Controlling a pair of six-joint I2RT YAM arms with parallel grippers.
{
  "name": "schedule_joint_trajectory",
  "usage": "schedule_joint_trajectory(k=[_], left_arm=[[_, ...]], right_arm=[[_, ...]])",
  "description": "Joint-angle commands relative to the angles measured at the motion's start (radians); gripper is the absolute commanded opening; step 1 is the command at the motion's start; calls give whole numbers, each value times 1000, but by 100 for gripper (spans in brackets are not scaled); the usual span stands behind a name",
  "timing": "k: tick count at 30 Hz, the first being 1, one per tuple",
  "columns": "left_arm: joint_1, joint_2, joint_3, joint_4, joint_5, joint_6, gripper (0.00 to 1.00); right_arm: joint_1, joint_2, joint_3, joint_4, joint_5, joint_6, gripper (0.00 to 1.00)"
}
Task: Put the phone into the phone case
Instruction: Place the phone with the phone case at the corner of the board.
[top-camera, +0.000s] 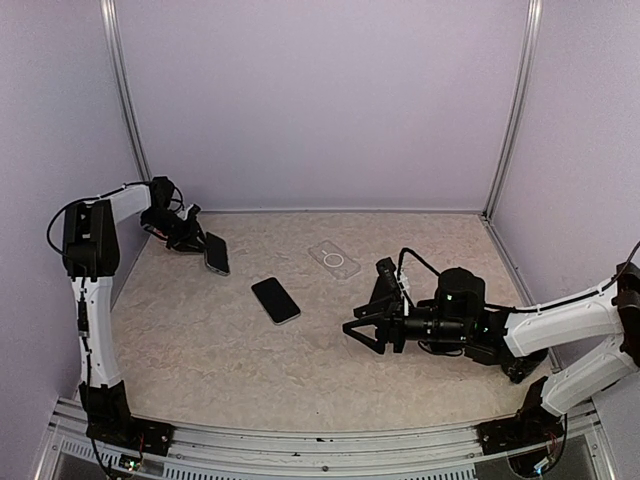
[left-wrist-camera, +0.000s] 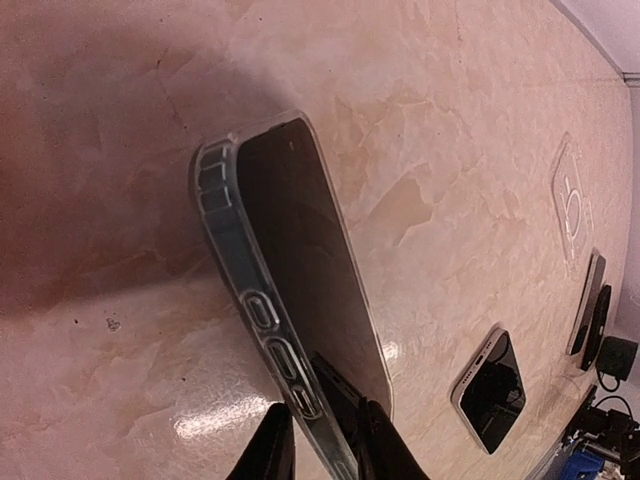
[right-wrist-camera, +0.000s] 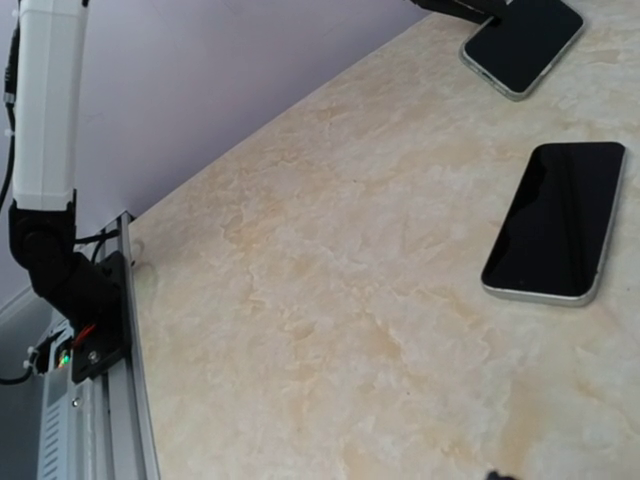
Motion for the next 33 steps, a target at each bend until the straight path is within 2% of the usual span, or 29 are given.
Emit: schedule_joint_trajectory(k=[1,10,29,31,33], left_arm=[[2,21,50,-8,16,-2,24],[-1,30,41,24,-8,-29,29],[-19,77,52,144,-85,-100,30],[-18,67,43,165,-93,-111,33],[-19,55,27,184,-101,-115,41]], right_arm=[[4,12,5,26,-9,-2,69],[4,11,2,25,-8,-5,69],[4,42,16,14,-5,-9,69],[4,48,20,12,-4,-8,69],[4,52,24,10,-7,-8,69]])
